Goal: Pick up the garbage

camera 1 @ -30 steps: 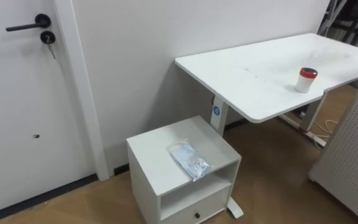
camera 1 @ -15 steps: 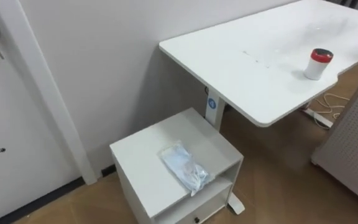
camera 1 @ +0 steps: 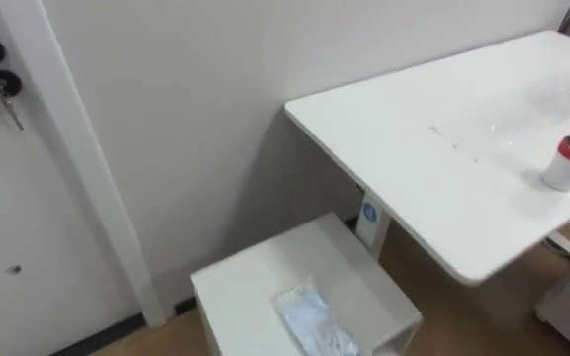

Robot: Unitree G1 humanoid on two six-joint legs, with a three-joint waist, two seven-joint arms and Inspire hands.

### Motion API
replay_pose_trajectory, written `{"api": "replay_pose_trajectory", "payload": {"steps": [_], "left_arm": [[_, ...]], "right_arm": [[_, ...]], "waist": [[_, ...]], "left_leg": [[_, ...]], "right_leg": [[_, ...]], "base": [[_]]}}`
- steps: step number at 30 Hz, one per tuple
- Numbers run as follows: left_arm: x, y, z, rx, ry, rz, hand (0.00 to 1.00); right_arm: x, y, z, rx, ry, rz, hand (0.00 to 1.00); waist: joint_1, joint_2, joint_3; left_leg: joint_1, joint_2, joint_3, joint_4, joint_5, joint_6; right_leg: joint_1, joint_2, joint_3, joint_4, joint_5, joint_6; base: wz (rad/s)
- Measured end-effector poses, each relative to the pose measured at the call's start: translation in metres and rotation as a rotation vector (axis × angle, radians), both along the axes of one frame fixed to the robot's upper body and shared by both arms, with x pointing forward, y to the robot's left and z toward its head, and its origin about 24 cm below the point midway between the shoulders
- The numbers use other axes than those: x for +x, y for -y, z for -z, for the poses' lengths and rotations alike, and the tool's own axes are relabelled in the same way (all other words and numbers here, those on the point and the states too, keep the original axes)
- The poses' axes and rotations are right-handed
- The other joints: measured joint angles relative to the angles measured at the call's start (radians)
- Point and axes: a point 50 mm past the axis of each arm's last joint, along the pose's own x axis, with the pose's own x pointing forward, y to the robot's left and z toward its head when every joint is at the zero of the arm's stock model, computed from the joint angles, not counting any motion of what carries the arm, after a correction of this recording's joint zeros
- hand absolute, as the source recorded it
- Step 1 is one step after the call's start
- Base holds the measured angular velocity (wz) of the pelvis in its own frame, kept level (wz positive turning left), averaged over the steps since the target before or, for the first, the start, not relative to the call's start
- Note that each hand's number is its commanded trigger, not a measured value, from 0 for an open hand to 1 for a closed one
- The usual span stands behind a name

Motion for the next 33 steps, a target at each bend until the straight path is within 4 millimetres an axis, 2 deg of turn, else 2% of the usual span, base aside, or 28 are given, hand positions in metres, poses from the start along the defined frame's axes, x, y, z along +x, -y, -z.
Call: {"api": "replay_pose_trajectory", "payload": {"steps": [2, 3, 4, 5, 12, 16, 21, 24, 26, 27, 28, 29, 30, 31, 32, 33], "left_arm": [[0.006, 0.000, -0.002, 0.008, 0.032, 0.003, 0.00], [0.013, 0.000, -0.005, 0.013, 0.060, 0.009, 0.00], [0.019, 0.001, -0.007, 0.015, 0.090, 0.016, 0.00], [0.022, 0.001, -0.008, 0.016, 0.104, 0.019, 0.00], [0.085, 0.008, -0.039, 0.089, 0.341, 0.096, 0.00], [0.123, 0.016, -0.060, 0.112, 0.470, 0.138, 0.00], [0.138, 0.017, -0.070, 0.129, 0.524, 0.142, 0.00], [0.144, 0.018, -0.075, 0.150, 0.549, 0.144, 0.00], [0.151, 0.020, -0.079, 0.168, 0.572, 0.162, 0.00], [0.157, 0.021, -0.083, 0.176, 0.589, 0.168, 0.00], [0.159, 0.021, -0.084, 0.179, 0.594, 0.172, 0.00], [0.166, 0.024, -0.088, 0.184, 0.612, 0.189, 0.00], [0.173, 0.026, -0.094, 0.180, 0.645, 0.201, 0.00], [0.178, 0.028, -0.098, 0.179, 0.666, 0.208, 0.00], [0.190, 0.031, -0.108, 0.188, 0.703, 0.232, 0.00], [0.195, 0.031, -0.114, 0.201, 0.724, 0.235, 0.00]], "right_arm": [[0.001, 0.000, 0.000, -0.003, -0.003, -0.010, 1.00], [0.006, 0.000, -0.001, -0.007, 0.008, -0.020, 1.00], [0.009, 0.000, -0.001, -0.012, 0.021, -0.025, 1.00], [0.011, 0.000, -0.002, -0.014, 0.024, -0.027, 1.00], [0.018, 0.000, -0.002, -0.005, 0.031, -0.036, 1.00], [0.030, 0.000, -0.004, -0.018, 0.043, -0.078, 1.00], [0.037, -0.003, -0.005, -0.028, 0.053, -0.109, 1.00], [0.040, -0.003, -0.006, -0.034, 0.058, -0.122, 1.00], [0.049, -0.004, -0.008, -0.047, 0.076, -0.144, 1.00], [0.055, -0.005, -0.010, -0.050, 0.087, -0.155, 1.00], [0.056, -0.005, -0.010, -0.052, 0.089, -0.163, 1.00], [0.059, -0.006, -0.011, -0.058, 0.093, -0.177, 1.00], [0.063, -0.005, -0.012, -0.062, 0.108, -0.170, 1.00], [0.065, -0.004, -0.013, -0.066, 0.117, -0.164, 1.00], [0.069, -0.004, -0.015, -0.066, 0.130, -0.149, 1.00], [0.075, -0.005, -0.017, -0.065, 0.146, -0.146, 1.00]], "waist": [[-0.004, -0.002, 0.0021], [-0.008, -0.005, 0.0109], [-0.013, -0.007, 0.0155], [-0.015, -0.007, 0.0156], [-0.030, -0.011, 0.0160], [-0.058, 0.011, 0.0183], [-0.078, 0.022, 0.0183], [-0.103, 0.026, 0.0229], [-0.116, 0.027, 0.0324], [-0.128, 0.027, 0.0411], [-0.131, 0.026, 0.0423], [-0.135, 0.023, 0.0540], [-0.146, 0.028, 0.0641], [-0.156, 0.041, 0.0631], [-0.153, 0.037, 0.0647], [-0.147, 0.026, 0.0659]], "left_leg": [[0.003, 0.004, 0.000, -0.012, 0.000, -0.001], [0.005, 0.005, 0.000, -0.017, 0.000, -0.001], [0.005, 0.005, 0.000, -0.024, 0.000, -0.001], [0.004, 0.004, 0.000, -0.028, 0.000, -0.001], [-0.050, 0.002, 0.003, -0.029, 0.000, -0.001], [-0.088, 0.003, 0.007, -0.025, 0.001, -0.001], [-0.115, 0.003, 0.012, -0.009, 0.001, -0.001], [-0.135, 0.004, 0.016, 0.011, 0.001, -0.001], [-0.164, 0.004, 0.025, 0.041, 0.001, -0.001], [-0.194, 0.005, 0.034, 0.085, 0.000, -0.001], [-0.211, 0.007, 0.037, 0.113, 0.000, -0.001], [-0.270, 0.012, 0.038, 0.204, -0.001, -0.011], [-0.322, 0.019, 0.023, 0.188, -0.001, -0.030], [-0.350, 0.036, 0.018, 0.132, 0.023, -0.040], [-0.384, 0.051, 0.055, 0.138, 0.034, 0.001], [-0.407, 0.050, 0.077, 0.152, 0.036, 0.004]], "right_leg": [[0.005, 0.011, 0.000, -0.016, 0.000, 0.000], [0.004, 0.013, 0.000, -0.019, 0.000, 0.000], [0.004, 0.014, -0.002, -0.026, 0.000, 0.000], [0.001, 0.014, -0.004, -0.030, 0.000, 0.000], [-0.058, 0.013, 0.003, -0.028, 0.000, 0.000], [-0.098, 0.014, 0.009, -0.026, 0.008, -0.002], [-0.134, 0.015, 0.031, -0.013, 0.010, -0.003], [-0.154, 0.014, 0.035, -0.001, 0.010, -0.003], [-0.172, 0.010, 0.049, 0.006, 0.010, -0.003], [-0.178, 0.007, 0.058, 0.006, 0.010, -0.003], [-0.182, 0.002, 0.069, 0.006, 0.011, -0.003], [-0.181, -0.003, 0.109, 0.008, 0.012, -0.003], [-0.200, 0.001, 0.162, 0.021, 0.013, -0.001], [-0.223, 0.009, 0.167, 0.039, 0.011, 0.002], [-0.278, 0.008, 0.168, 0.085, -0.007, 0.022], [-0.313, -0.003, 0.146, 0.103, -0.011, 0.027]], "base": [[0.00], [-0.05], [-0.03], [-0.04], [-0.01], [-0.06], [-0.15], [-0.08], [-0.05], [0.05], [0.05], [0.12], [0.23], [0.22], [0.00], [-0.24]]}}
